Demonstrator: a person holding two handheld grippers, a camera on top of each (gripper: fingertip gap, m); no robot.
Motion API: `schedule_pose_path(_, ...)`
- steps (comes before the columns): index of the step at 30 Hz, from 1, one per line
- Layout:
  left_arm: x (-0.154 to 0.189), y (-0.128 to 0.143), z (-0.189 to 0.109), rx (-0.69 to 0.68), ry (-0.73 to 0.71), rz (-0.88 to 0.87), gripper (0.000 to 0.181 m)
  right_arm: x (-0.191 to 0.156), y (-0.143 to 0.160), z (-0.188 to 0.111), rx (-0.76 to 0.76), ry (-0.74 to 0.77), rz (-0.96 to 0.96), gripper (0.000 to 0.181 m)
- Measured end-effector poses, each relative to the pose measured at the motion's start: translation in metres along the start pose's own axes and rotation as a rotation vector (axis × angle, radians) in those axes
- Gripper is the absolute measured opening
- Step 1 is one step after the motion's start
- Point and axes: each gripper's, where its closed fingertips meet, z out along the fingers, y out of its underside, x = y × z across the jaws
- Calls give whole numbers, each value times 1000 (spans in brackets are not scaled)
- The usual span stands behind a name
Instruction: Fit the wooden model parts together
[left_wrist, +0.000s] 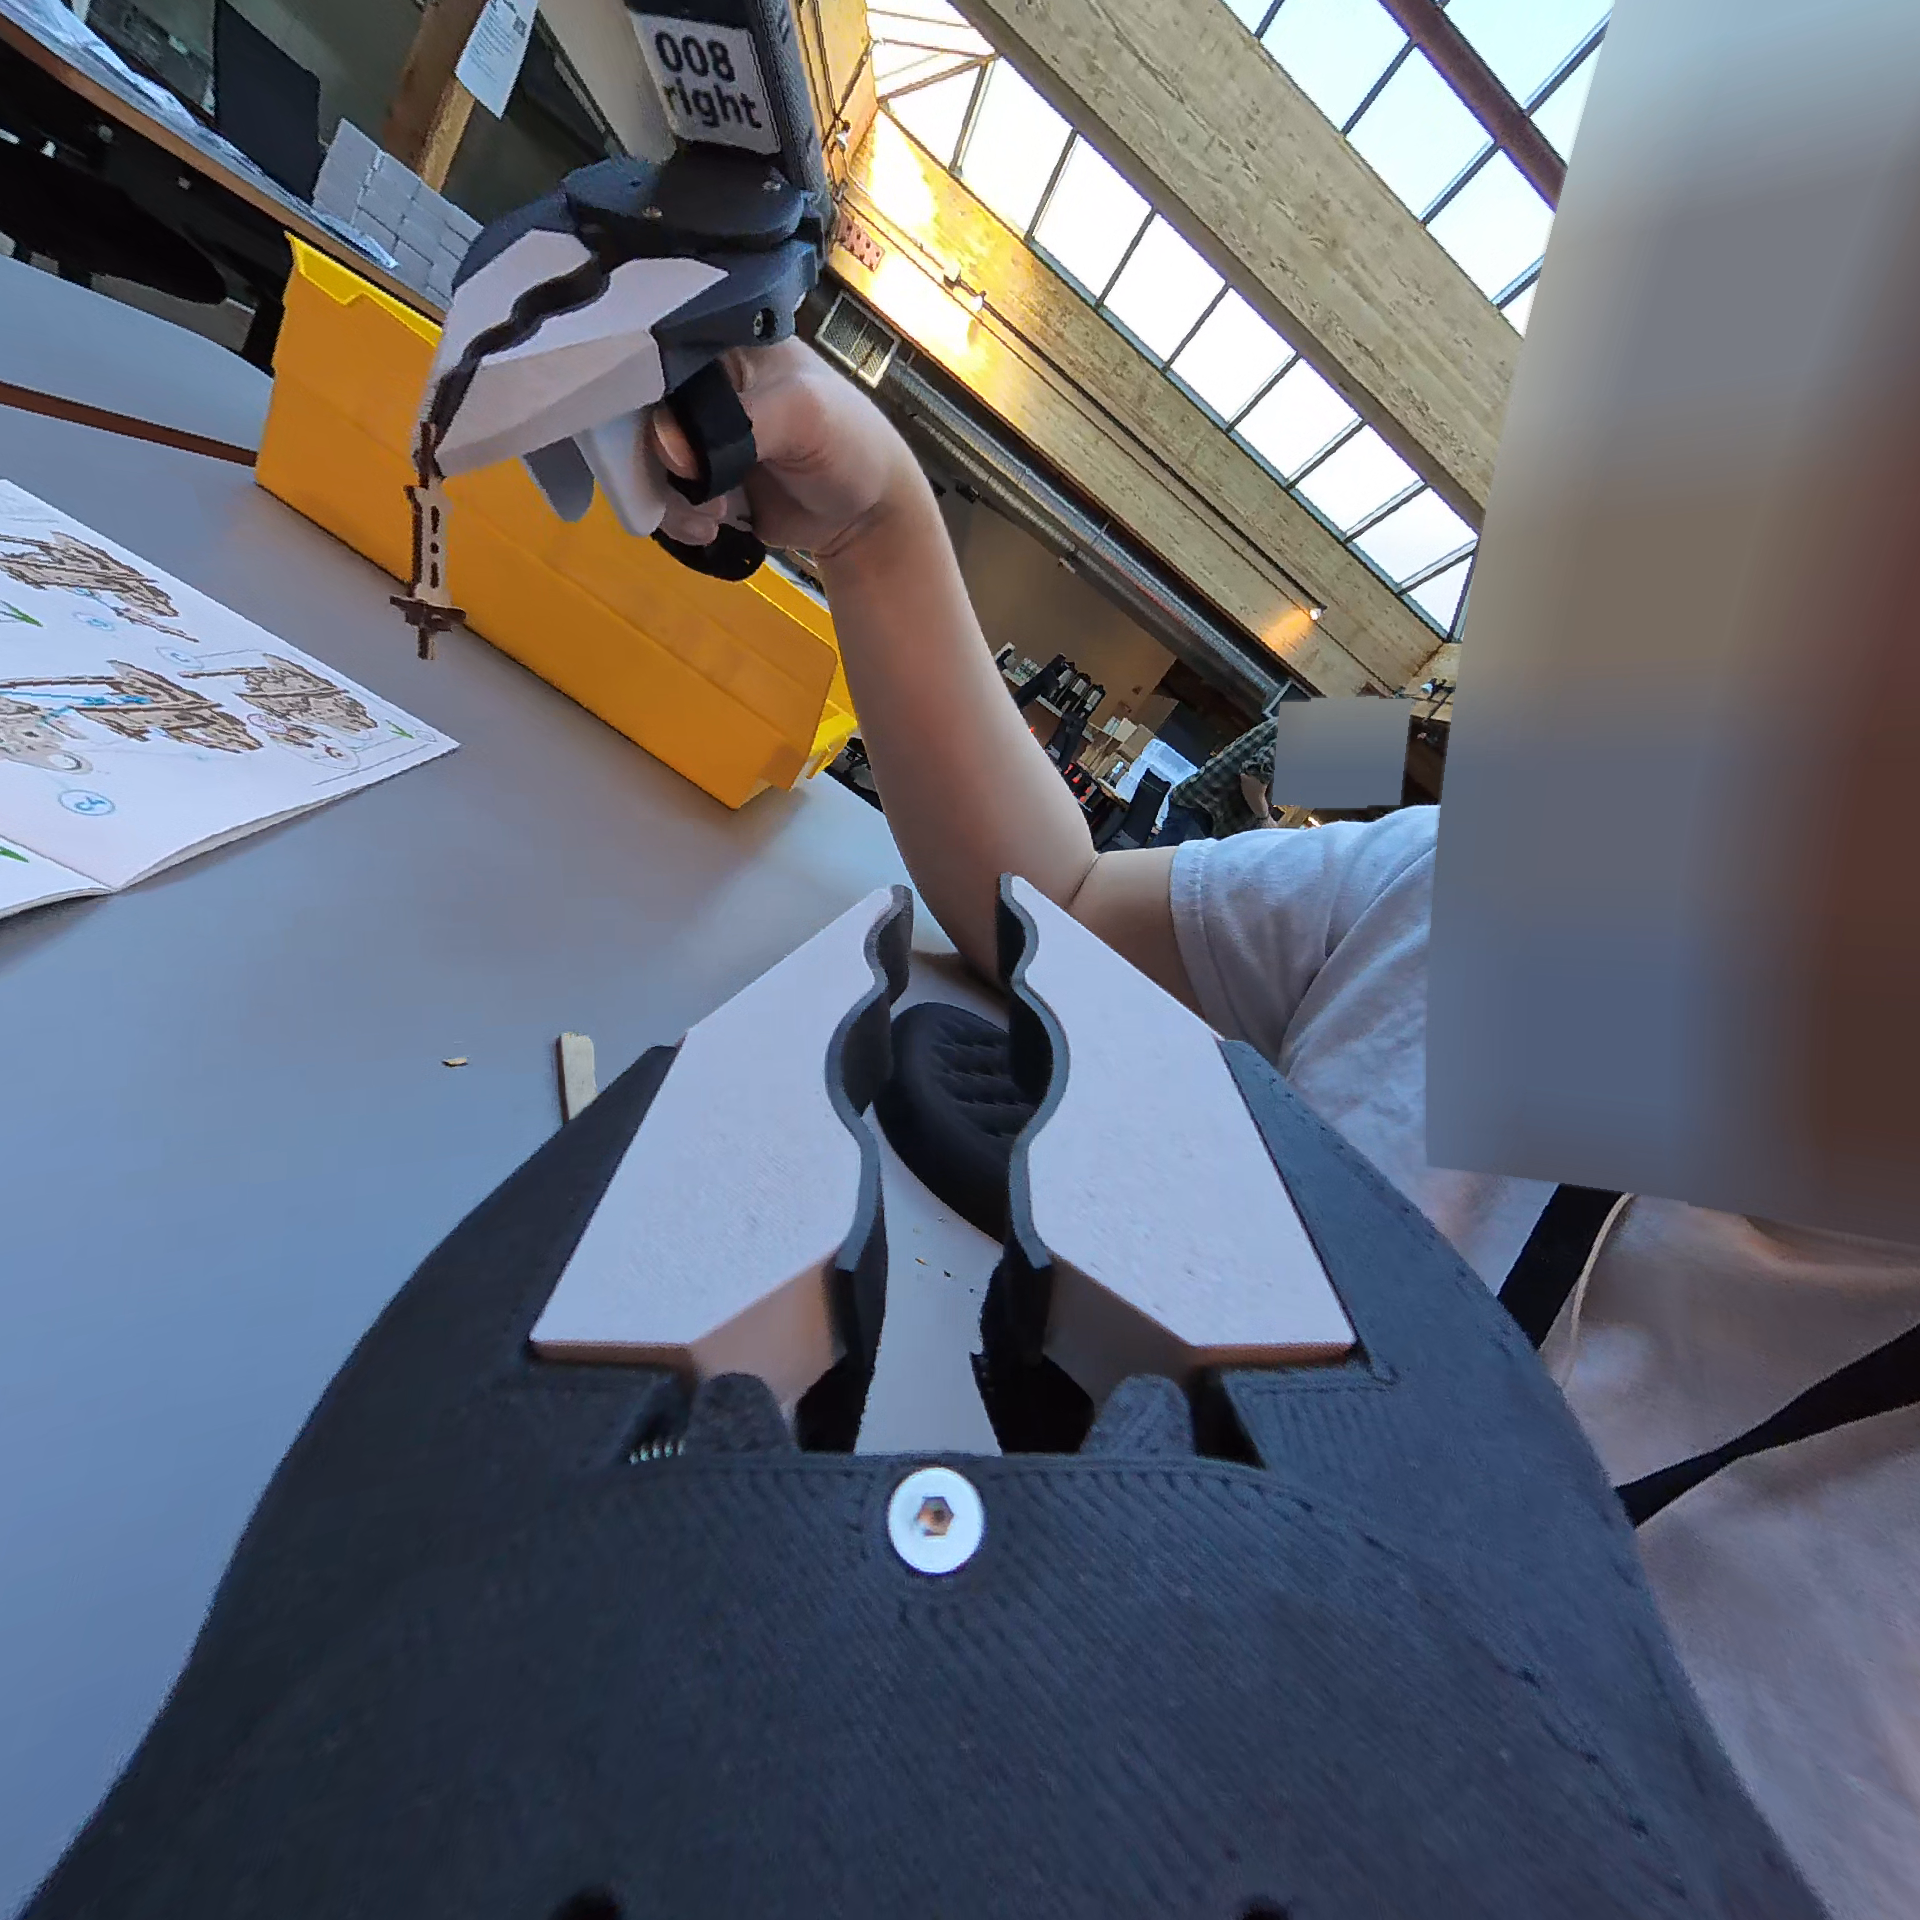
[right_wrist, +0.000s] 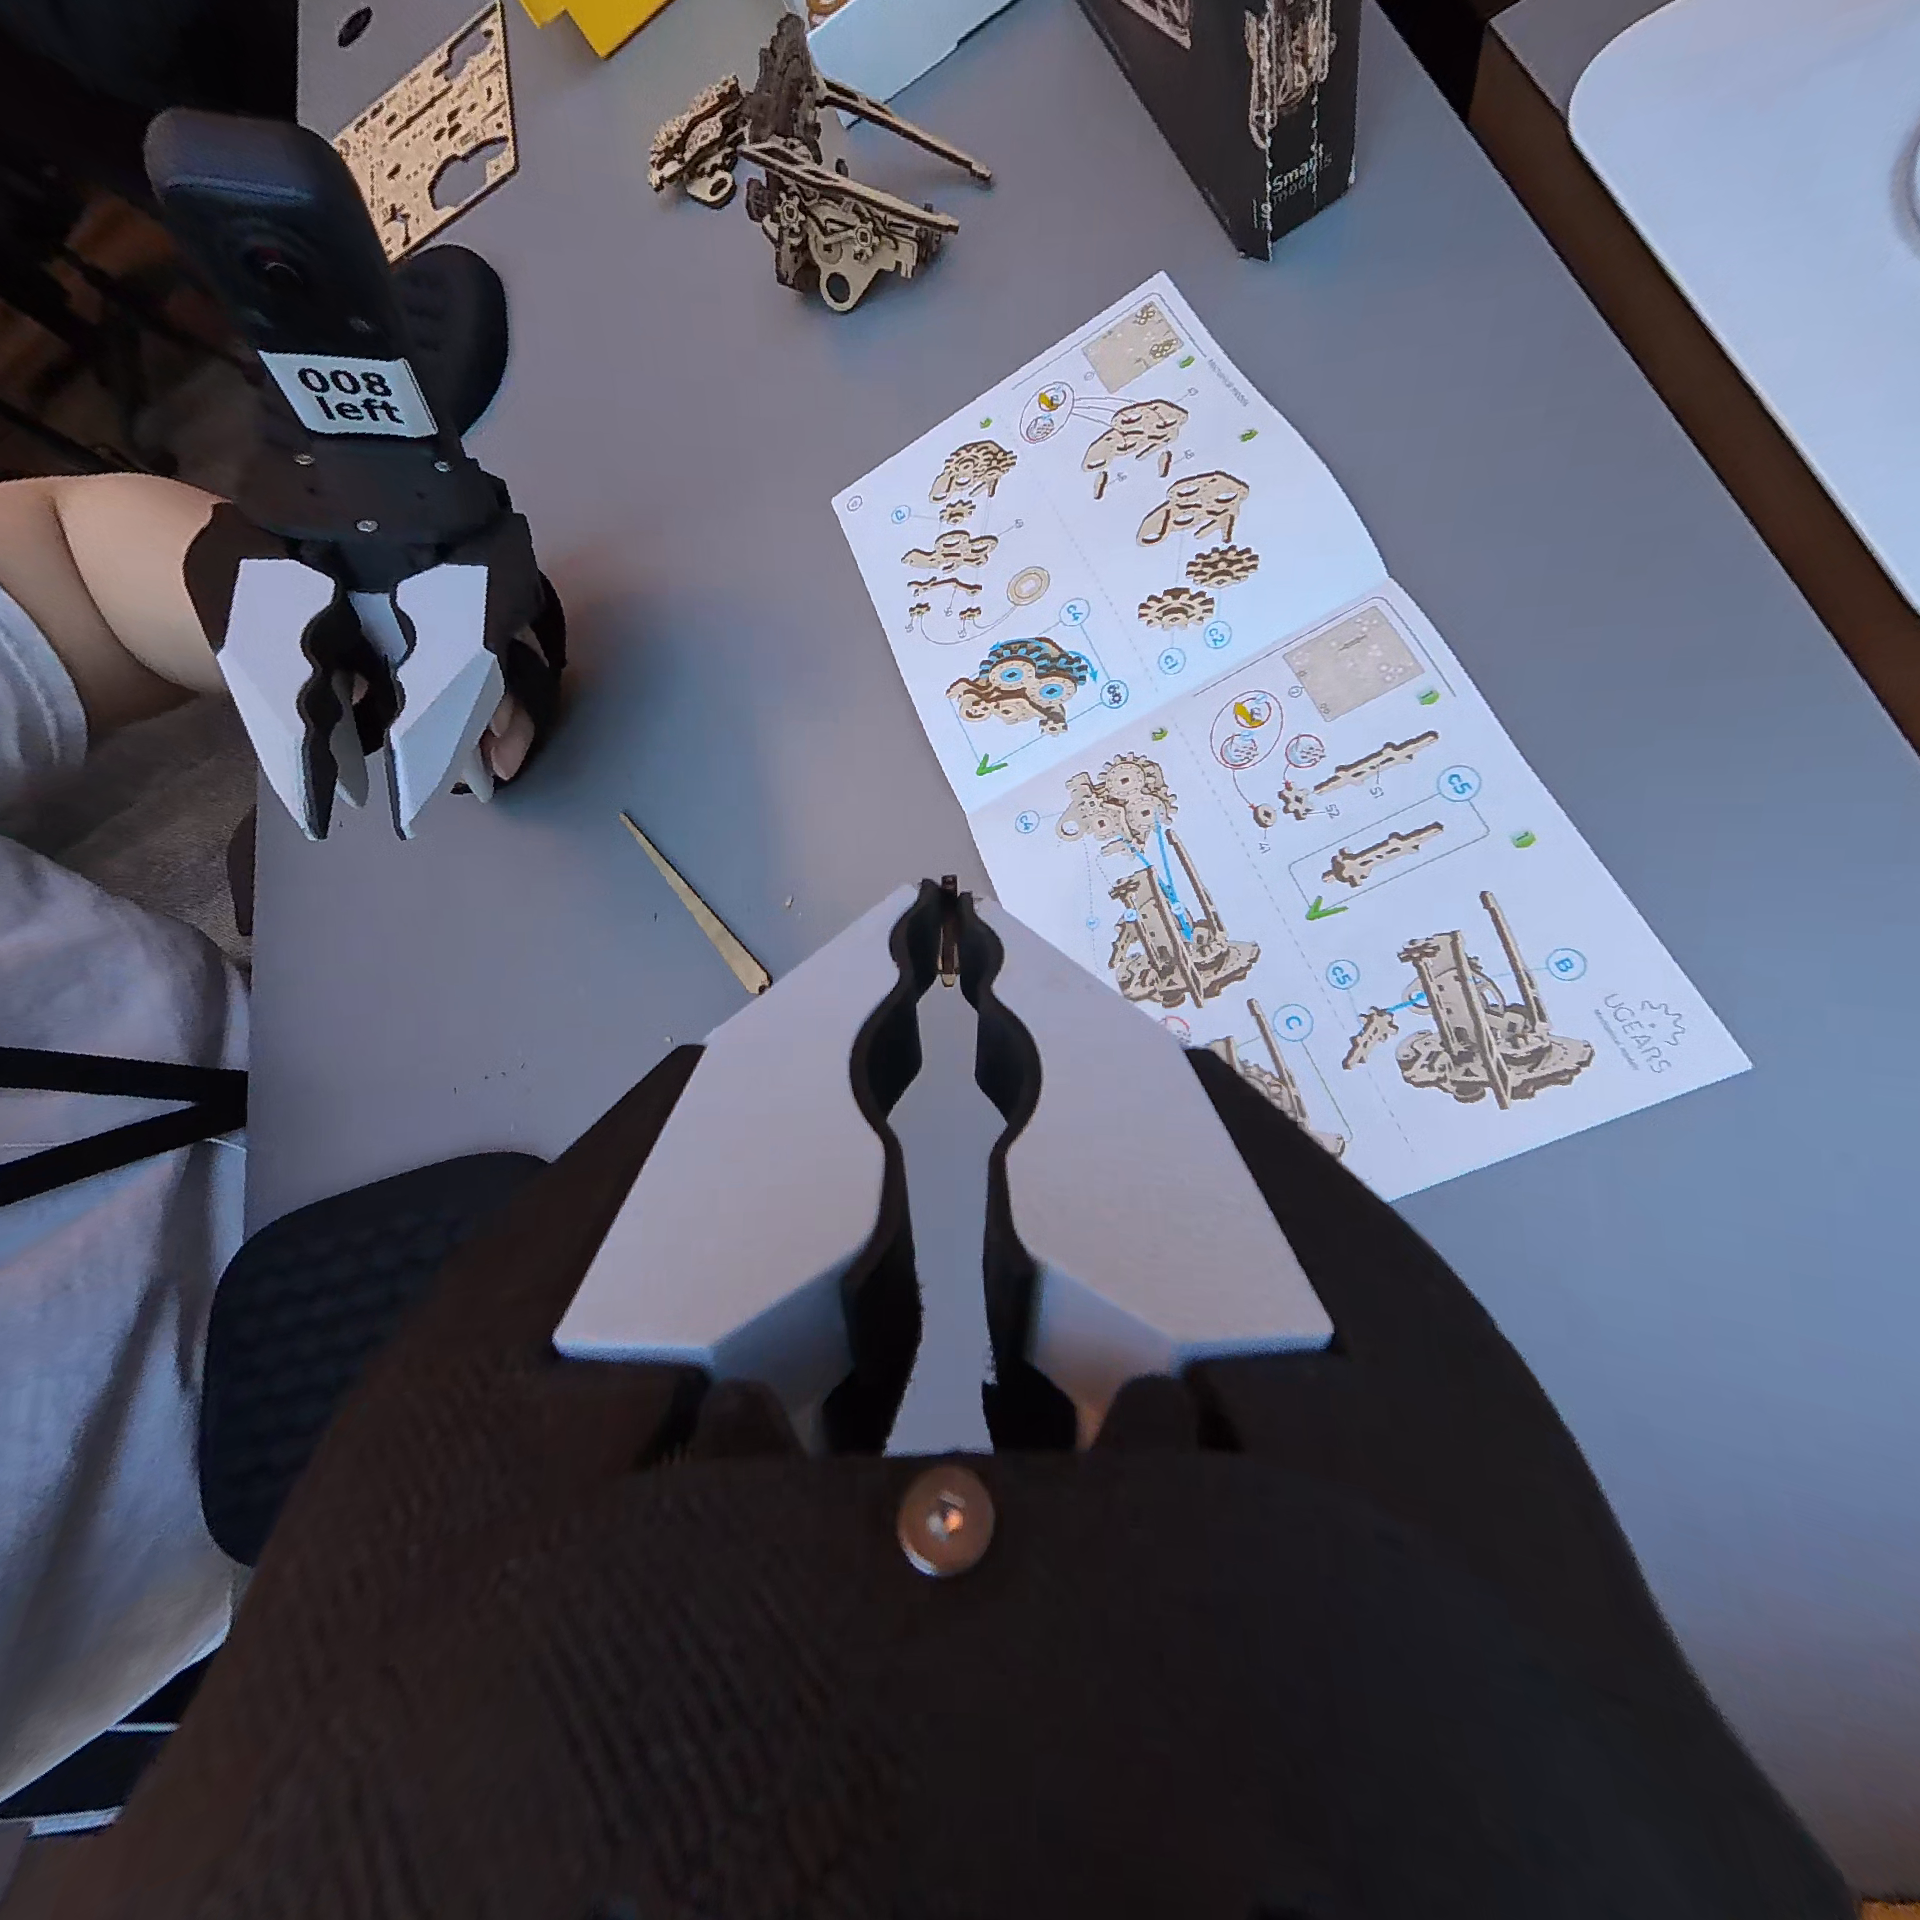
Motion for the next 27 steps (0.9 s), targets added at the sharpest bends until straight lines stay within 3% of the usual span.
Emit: schedule_pose_path(27,9,5,4,-25,44,14,10,-6,2,-13,-1,-54,-1,0)
